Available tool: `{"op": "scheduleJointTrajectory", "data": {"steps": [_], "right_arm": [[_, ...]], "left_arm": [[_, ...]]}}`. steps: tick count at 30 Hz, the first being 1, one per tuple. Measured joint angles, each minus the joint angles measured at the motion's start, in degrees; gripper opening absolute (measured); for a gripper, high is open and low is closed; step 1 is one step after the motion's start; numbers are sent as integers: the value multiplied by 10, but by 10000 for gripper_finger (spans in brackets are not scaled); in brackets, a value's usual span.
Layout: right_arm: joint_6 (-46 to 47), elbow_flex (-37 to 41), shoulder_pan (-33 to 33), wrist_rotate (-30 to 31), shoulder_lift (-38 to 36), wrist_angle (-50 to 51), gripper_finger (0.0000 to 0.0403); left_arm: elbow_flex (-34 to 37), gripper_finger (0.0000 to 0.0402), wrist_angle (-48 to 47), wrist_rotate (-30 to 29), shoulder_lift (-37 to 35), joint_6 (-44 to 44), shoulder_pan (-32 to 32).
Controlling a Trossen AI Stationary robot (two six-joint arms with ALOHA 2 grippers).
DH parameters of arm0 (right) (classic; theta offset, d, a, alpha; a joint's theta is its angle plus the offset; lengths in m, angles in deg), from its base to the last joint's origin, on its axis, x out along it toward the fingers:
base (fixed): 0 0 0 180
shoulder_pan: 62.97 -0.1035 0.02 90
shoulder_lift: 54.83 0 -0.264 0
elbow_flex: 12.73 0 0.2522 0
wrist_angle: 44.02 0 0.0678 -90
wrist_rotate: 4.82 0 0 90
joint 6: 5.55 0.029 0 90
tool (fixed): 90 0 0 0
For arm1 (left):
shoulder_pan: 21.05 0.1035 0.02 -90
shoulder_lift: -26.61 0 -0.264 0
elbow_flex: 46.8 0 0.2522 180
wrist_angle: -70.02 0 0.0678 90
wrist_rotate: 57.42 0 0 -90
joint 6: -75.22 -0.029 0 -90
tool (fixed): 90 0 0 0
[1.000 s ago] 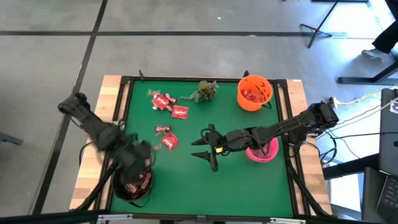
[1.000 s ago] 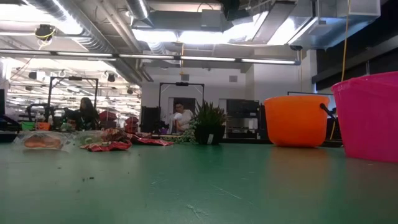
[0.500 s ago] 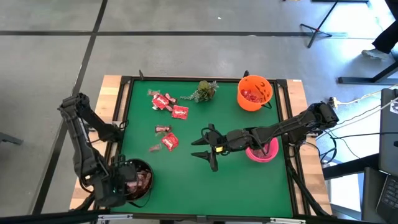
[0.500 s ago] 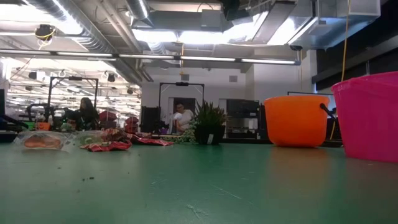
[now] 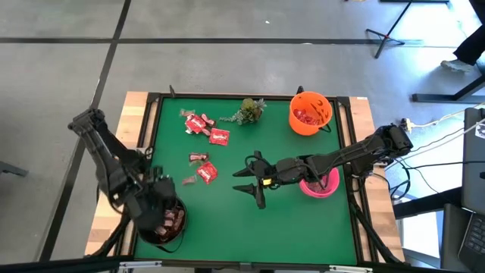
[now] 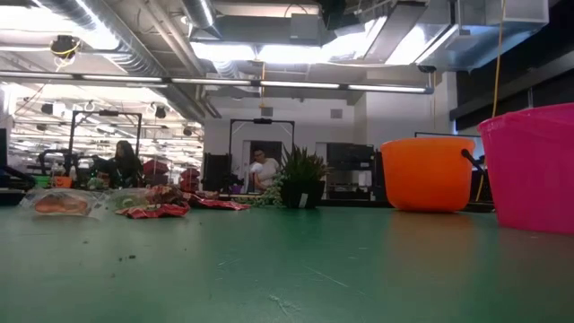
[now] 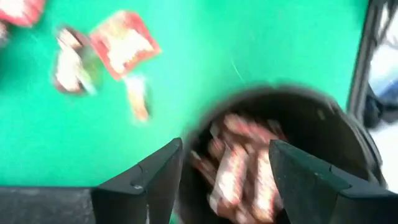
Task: Sort candy
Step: Put the orange candy into the pink bucket
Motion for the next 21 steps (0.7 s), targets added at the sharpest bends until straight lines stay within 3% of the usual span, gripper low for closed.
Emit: {"op": "scheduleJointTrajectory", "data": {"steps": [5, 10, 21], "right_arm": [[0, 0, 0, 3, 0, -3, 204], [0, 0, 0, 3, 0, -11, 204], [0, 0, 0, -9, 0, 8, 204]], "left_arm": [[0, 226, -6, -57, -17, -94, 79], [23, 226, -1, -57, -2, -184, 176], [194, 225, 151, 100, 10, -318, 330]]}}
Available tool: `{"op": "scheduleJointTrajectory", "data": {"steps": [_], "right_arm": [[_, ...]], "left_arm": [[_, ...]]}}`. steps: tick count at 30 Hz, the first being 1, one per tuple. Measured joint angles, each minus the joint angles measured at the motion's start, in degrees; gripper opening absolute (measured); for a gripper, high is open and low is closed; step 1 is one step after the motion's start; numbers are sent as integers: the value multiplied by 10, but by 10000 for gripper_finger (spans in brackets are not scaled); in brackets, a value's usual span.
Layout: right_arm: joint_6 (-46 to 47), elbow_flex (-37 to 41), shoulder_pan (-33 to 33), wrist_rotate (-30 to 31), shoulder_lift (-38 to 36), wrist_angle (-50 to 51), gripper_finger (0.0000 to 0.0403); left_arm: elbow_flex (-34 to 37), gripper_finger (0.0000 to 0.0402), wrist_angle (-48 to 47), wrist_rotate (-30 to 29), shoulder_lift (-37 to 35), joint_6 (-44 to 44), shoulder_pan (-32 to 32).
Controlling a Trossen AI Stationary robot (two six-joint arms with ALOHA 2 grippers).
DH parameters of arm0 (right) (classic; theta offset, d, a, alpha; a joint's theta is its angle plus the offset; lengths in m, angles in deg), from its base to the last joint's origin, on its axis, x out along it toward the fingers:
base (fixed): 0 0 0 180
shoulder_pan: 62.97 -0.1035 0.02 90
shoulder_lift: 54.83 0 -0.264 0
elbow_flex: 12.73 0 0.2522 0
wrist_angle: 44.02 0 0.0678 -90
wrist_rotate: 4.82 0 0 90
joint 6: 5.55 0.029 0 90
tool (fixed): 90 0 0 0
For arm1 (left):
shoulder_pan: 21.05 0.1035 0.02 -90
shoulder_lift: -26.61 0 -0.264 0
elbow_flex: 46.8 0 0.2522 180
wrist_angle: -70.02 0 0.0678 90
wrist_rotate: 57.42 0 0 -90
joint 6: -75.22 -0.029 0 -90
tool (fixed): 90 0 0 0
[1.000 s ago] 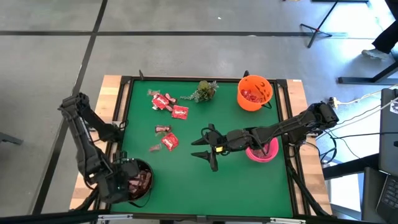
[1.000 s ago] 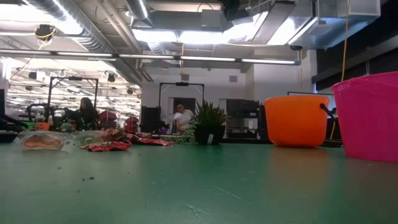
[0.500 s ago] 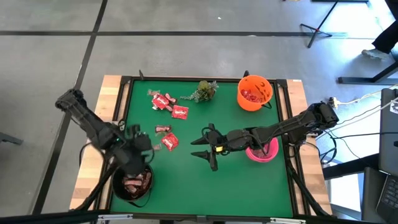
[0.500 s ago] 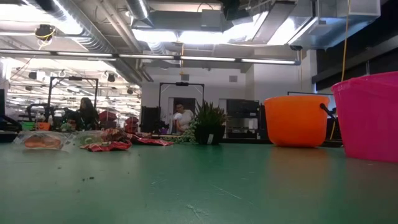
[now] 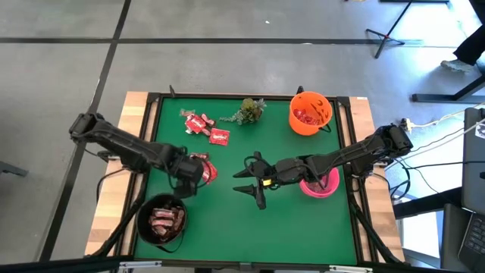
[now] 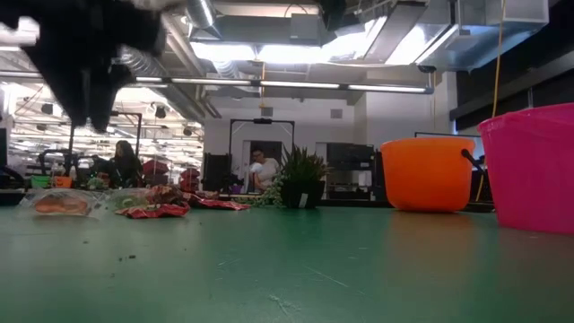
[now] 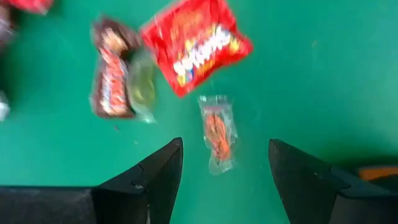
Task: Sort candy
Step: Put the orange candy into the pink bucket
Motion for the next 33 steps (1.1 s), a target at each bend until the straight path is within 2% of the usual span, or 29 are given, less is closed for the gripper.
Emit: {"op": "scheduleJointTrajectory", "data": {"steps": [6, 13, 18, 33], "right_arm": [[-2, 0, 0, 0, 0, 9, 204], [-2, 0, 0, 1, 0, 12, 204], [-2, 0, 0, 1, 0, 13, 204], [-3, 0, 0, 2, 0, 20, 204]], "left_arm": [[80, 225, 56, 54, 0, -12, 43], [129, 225, 131, 55, 0, -26, 65], [148, 225, 175, 53, 8, -28, 80], [161, 215, 176, 49, 72, -41, 86]]}}
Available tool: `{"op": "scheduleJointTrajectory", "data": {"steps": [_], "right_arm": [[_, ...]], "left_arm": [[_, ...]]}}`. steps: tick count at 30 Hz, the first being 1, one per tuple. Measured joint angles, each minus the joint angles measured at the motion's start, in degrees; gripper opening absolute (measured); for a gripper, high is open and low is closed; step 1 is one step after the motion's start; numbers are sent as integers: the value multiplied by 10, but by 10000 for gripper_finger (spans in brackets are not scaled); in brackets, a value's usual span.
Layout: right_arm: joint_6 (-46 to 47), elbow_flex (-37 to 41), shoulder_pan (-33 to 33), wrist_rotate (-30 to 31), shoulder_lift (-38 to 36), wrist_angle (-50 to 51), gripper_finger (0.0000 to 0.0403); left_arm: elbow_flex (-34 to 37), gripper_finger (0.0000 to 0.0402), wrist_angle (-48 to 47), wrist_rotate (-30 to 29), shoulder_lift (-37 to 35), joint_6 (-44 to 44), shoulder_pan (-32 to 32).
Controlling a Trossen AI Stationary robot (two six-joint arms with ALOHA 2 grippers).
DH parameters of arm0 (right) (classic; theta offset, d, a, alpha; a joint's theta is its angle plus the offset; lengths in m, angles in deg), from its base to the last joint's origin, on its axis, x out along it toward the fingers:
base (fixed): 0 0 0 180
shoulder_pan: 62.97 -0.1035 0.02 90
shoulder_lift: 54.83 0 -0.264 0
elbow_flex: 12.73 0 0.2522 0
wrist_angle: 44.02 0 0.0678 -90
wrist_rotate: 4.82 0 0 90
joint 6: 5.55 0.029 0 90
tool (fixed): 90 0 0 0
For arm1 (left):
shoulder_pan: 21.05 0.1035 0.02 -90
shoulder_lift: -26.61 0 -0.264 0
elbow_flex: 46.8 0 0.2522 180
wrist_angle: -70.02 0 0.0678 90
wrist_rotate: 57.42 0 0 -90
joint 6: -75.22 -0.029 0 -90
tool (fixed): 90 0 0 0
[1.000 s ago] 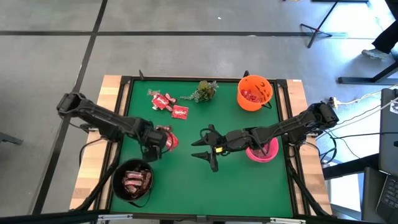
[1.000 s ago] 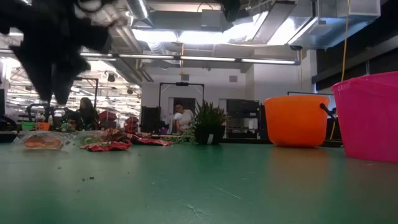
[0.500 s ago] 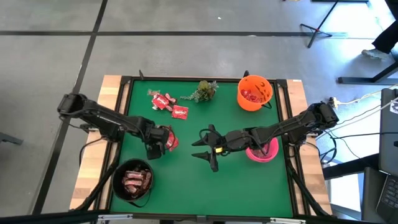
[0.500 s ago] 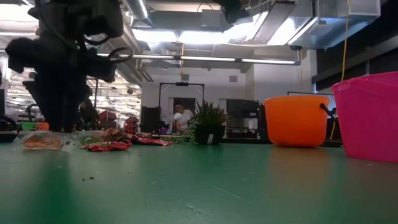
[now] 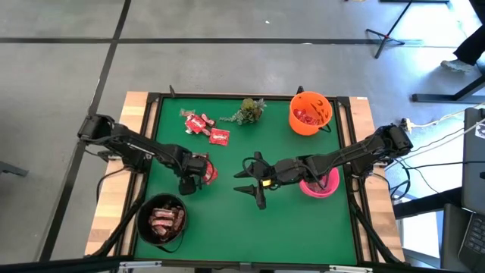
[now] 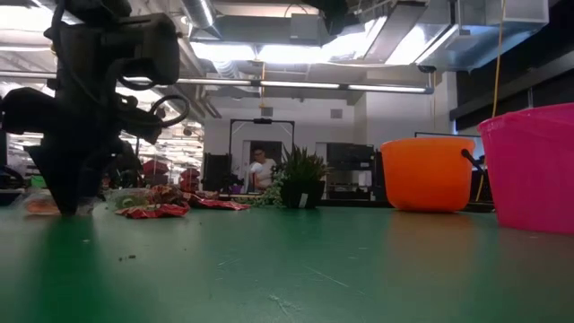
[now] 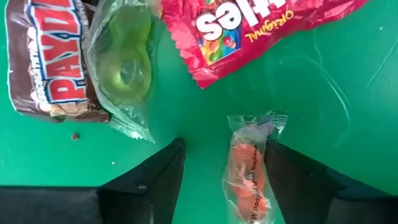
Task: Sort candy
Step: Put the orange candy into the pink bucket
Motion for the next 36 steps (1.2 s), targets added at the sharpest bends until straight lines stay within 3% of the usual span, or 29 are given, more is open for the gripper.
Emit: {"op": "scheduleJointTrajectory", "data": {"steps": [9, 17, 22, 29, 36], "right_arm": [[0, 0, 0, 0, 0, 0, 204], [0, 0, 0, 0, 0, 0, 204], [1, 0, 0, 0, 0, 4, 204], [2, 0, 0, 0, 0, 8, 204], [2, 0, 0, 15, 5, -6, 204]], "left_arm": [[-21, 96, -5, -12, 5, -40, 0], [-128, 10, -67, -15, 4, -61, 9], [-218, 5, -123, -17, -13, -65, 0], [-296, 2, -130, -66, -62, -63, -42], [-309, 1, -24, -117, -117, -72, -104]]}}
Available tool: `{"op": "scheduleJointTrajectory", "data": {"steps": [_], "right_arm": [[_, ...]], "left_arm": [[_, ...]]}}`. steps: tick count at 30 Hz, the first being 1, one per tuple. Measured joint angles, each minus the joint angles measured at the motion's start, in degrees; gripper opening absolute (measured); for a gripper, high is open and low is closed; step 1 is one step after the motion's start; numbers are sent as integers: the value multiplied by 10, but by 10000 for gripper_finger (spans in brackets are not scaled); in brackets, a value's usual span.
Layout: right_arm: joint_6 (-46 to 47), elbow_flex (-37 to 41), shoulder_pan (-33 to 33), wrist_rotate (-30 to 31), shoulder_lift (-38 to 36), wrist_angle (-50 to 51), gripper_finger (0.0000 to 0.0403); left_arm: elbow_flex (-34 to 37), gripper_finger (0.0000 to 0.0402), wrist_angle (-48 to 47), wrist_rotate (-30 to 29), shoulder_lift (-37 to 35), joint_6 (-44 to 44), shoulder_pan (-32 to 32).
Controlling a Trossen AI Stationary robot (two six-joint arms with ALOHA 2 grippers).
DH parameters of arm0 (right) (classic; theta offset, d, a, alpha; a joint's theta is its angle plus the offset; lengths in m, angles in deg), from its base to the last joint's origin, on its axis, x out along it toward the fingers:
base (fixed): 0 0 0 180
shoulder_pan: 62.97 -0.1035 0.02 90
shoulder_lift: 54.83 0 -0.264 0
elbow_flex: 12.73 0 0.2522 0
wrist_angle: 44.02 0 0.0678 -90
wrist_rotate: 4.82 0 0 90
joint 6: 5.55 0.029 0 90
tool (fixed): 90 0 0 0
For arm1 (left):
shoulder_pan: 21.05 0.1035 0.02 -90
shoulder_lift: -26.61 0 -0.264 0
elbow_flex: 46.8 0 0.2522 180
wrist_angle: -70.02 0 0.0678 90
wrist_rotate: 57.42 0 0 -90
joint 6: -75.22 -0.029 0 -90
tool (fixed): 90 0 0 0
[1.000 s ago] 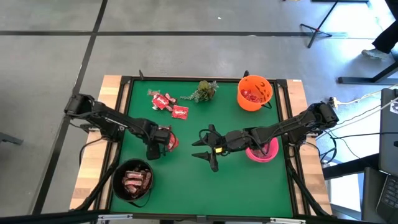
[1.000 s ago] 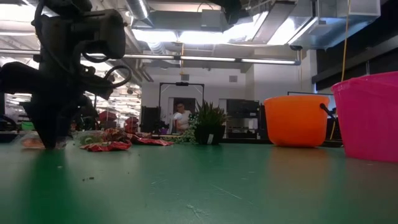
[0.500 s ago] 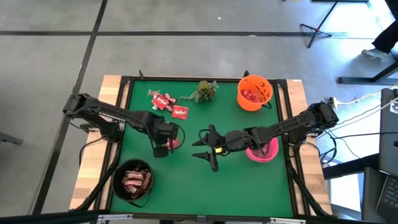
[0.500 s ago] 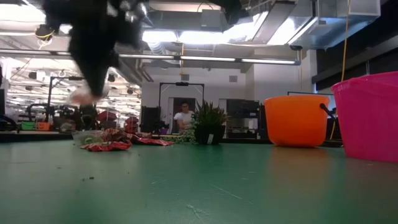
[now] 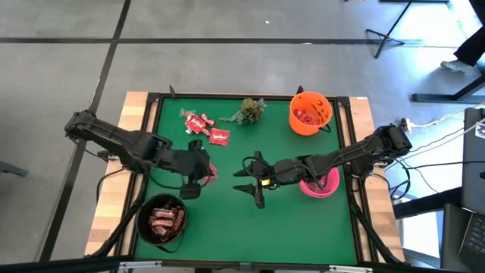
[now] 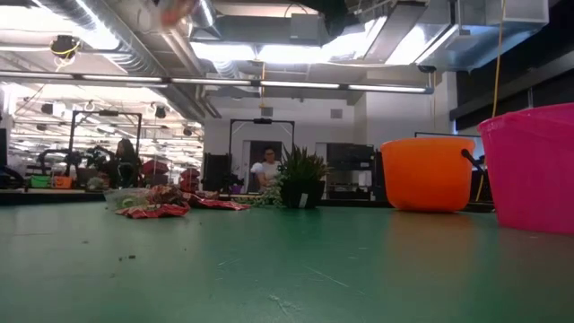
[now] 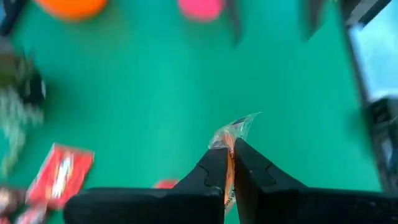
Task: Sort candy
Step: Put the orange candy into the pink bucket
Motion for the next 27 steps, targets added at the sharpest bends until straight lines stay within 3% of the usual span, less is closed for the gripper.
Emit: {"op": "scheduleJointTrajectory", "data": {"steps": [11, 27], "right_arm": [[-81, -1, 0, 45, 26, -152, 204], [-135, 0, 0, 94, 52, -256, 203]], "left_arm": [[0, 0, 207, -134, -16, -49, -50], [0, 0, 284, -155, 16, -60, -45]]}}
